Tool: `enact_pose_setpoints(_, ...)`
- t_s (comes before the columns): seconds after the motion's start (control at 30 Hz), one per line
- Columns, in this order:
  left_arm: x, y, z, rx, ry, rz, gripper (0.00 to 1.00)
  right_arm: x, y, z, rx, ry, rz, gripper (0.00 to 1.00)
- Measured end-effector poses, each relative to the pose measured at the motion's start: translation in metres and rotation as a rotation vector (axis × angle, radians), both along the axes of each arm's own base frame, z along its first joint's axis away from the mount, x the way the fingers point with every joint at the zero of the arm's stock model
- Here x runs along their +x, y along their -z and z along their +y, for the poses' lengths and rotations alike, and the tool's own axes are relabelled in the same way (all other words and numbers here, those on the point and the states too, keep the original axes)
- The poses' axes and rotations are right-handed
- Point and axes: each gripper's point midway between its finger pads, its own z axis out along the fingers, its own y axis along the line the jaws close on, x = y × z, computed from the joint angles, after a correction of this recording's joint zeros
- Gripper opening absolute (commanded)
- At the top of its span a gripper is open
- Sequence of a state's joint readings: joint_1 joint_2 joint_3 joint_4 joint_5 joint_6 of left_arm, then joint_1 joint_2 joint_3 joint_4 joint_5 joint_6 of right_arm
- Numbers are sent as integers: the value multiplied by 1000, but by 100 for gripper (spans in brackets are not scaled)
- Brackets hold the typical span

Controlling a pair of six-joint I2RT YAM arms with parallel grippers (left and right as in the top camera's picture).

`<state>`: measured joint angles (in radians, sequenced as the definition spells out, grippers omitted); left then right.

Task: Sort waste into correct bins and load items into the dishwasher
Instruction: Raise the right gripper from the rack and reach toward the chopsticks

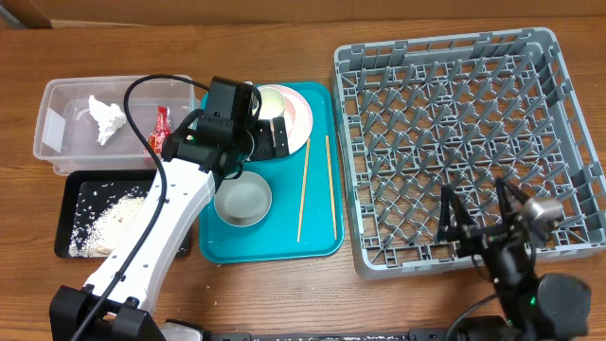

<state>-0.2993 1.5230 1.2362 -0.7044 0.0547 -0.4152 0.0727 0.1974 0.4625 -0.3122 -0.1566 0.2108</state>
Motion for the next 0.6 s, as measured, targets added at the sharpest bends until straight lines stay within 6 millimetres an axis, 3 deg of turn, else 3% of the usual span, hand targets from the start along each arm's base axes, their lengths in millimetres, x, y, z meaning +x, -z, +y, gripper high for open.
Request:
enact_pose_setpoints(0.13, 0, 0, 0, 2, -2, -2, 100, 15, 6, 2, -18, -8, 289, 100)
enact_pose_setpoints(0.27, 1, 0, 1, 4, -3, -3, 100, 40, 1, 19, -11, -94, 529, 100)
enact_pose_setpoints(0.43, 1, 0, 1, 6, -4, -3, 100, 69, -12, 77, 101, -439, 646, 100)
enact_pose_setpoints(0.6, 0, 0, 1, 6, -4, -2, 100, 66, 11, 121, 246, -744, 804, 100)
